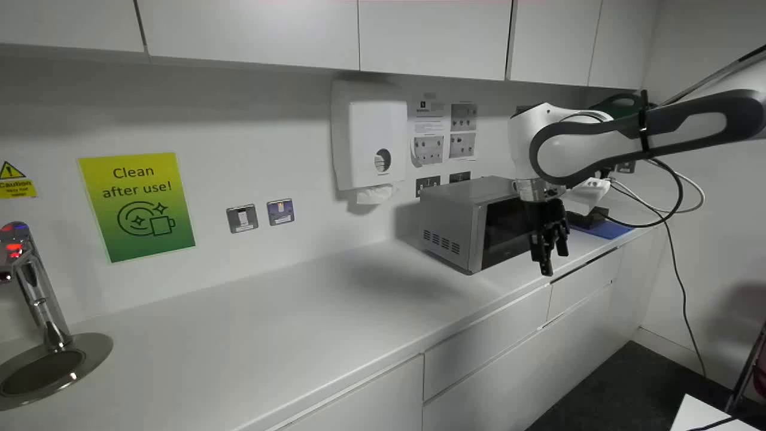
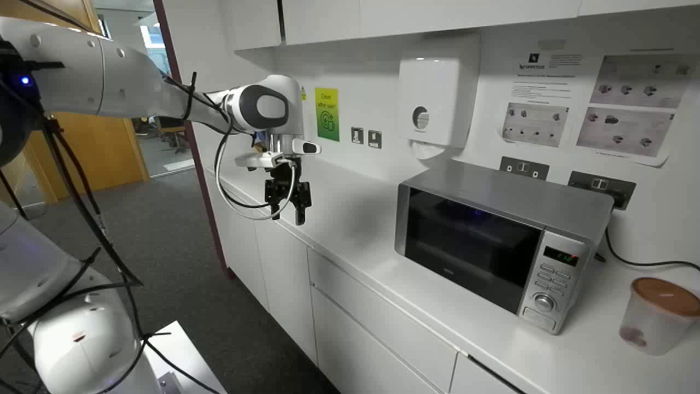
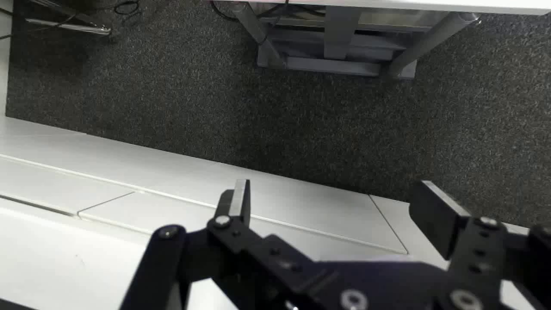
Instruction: Press a button on the right side of the microwave
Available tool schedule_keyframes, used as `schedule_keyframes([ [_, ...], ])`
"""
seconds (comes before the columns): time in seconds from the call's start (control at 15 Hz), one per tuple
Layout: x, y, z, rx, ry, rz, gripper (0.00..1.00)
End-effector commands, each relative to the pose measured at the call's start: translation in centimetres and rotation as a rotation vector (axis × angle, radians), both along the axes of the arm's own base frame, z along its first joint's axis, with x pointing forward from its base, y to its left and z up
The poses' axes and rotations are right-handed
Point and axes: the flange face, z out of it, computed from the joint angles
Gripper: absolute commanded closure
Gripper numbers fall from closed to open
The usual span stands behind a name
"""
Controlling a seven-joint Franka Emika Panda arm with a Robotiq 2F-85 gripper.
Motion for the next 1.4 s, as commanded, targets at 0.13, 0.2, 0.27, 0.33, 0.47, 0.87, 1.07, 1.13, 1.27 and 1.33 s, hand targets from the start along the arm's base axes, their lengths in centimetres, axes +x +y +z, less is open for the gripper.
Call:
schedule_keyframes([
  [0.13,0.02,0.02,0.04,0.0,0.001,0.0,0.0],
  [0.2,0.02,0.02,0.04,0.0,0.001,0.0,0.0],
  [0.27,0.02,0.02,0.04,0.0,0.001,0.0,0.0],
  [0.33,0.02,0.02,0.04,0.0,0.001,0.0,0.0],
  [0.47,0.02,0.02,0.04,0.0,0.001,0.0,0.0],
  [0.87,0.02,0.02,0.04,0.0,0.001,0.0,0.0],
  [1.07,0.02,0.02,0.04,0.0,0.001,0.0,0.0],
  [1.13,0.02,0.02,0.04,0.0,0.001,0.0,0.0],
  [1.27,0.02,0.02,0.04,0.0,0.001,0.0,0.0],
  [1.33,0.13,-0.14,0.23,0.014,-0.039,-0.034,0.0],
])
